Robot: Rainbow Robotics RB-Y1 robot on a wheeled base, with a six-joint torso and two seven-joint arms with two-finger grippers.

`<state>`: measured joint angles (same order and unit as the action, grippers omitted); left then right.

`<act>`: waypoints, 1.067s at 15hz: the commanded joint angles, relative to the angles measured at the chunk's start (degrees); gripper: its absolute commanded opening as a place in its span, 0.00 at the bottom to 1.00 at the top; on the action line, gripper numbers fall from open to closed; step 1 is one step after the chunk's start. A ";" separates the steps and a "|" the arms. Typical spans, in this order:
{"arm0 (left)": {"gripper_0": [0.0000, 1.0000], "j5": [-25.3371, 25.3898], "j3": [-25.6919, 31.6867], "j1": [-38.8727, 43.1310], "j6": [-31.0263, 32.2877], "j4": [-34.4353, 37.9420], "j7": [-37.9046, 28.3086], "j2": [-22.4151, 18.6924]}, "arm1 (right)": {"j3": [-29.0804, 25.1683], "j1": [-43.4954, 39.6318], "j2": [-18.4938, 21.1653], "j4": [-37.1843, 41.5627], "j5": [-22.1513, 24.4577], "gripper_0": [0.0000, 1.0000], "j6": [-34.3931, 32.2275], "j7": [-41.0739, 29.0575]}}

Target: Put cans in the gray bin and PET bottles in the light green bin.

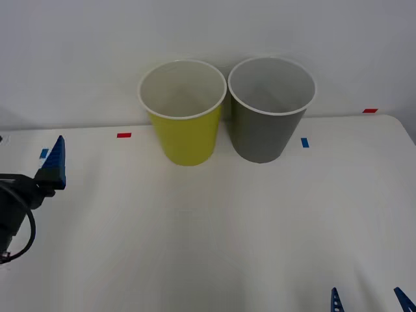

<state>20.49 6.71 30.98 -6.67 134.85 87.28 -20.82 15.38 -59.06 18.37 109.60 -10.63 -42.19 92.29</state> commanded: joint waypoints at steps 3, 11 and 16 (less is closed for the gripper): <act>1.00 -0.36 -6.27 8.93 19.59 -8.99 -0.45 -4.23 | 0.00 0.00 0.00 0.00 0.00 1.00 0.00 0.00; 1.00 -3.88 -8.91 24.57 33.74 -9.43 -2.03 -7.05 | 0.00 0.00 0.00 0.00 0.00 1.00 0.00 0.00; 1.00 -5.81 -10.84 33.10 38.84 -9.52 -2.64 -7.05 | 0.00 0.00 0.00 0.00 0.00 1.00 0.00 0.00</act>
<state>15.06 -3.70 62.69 31.66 125.41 84.67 -27.81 15.38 -59.06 18.37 109.60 -10.63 -42.19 92.29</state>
